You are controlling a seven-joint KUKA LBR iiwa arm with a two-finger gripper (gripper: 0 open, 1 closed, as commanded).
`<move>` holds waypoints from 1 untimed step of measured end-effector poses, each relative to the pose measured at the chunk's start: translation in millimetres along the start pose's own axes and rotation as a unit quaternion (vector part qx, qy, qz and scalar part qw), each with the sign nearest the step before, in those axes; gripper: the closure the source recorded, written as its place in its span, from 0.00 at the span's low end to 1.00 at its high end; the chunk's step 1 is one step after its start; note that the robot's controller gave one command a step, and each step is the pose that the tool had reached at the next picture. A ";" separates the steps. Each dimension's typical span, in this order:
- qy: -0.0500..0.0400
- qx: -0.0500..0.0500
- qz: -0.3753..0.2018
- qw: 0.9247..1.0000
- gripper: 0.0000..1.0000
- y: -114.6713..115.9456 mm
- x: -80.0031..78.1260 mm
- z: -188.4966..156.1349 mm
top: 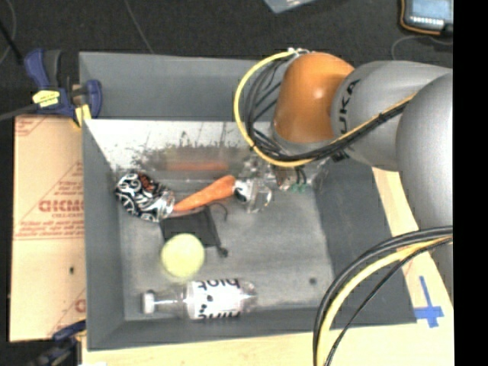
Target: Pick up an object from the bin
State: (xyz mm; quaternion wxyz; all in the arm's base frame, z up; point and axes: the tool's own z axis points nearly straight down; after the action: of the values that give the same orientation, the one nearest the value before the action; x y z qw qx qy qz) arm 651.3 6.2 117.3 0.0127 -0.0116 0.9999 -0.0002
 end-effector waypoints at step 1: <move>-0.002 0.000 -0.003 1.000 1.00 -1.9 -0.4 -19.3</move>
Offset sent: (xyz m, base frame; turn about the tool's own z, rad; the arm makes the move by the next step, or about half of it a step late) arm -0.0003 -0.0131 0.0231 0.0081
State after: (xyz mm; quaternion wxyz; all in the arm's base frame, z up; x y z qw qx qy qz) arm 651.2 4.3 136.7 0.0146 -0.0143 0.9998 -0.0006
